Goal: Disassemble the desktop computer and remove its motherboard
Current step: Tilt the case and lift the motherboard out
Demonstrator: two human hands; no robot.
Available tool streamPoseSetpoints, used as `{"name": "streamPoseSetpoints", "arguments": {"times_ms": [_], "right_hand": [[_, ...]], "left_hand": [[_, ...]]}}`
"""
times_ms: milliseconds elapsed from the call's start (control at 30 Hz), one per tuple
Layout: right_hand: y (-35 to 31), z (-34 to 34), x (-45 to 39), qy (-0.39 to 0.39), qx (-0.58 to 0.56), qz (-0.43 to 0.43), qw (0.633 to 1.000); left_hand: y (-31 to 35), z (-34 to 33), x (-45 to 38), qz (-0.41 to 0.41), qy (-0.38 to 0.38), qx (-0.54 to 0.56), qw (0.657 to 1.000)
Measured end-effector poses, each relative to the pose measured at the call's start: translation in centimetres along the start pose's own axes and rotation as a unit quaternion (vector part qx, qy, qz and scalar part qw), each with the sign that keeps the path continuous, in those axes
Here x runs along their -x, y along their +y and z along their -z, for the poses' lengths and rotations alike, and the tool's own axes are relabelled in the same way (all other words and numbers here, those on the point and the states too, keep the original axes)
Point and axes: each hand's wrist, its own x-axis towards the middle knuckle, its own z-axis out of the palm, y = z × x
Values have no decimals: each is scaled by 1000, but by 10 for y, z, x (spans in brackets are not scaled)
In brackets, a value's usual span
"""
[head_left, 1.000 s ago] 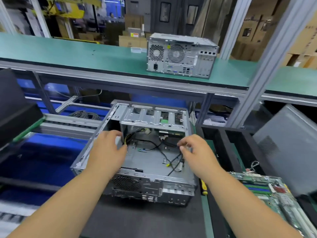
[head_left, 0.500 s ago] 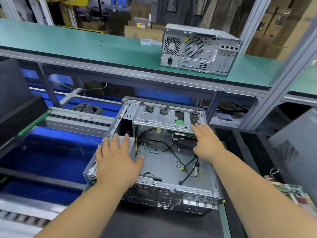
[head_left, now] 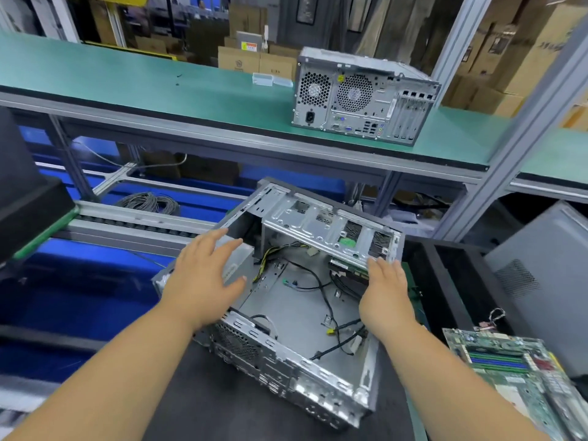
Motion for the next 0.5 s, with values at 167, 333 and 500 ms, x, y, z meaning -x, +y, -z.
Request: {"name": "streamPoseSetpoints", "arguments": {"times_ms": [167,333,500], "right_hand": [[-4,-4,25,13,41,-26,999],[2,13,15,29,50,-27,998],[22,34,-20,41,11,25,999]], "left_hand": [[-9,3,-10,-42,2,29,999],[9,-2,9,4,100,68,993],[63,-12,42,75,106,96,987]]}}
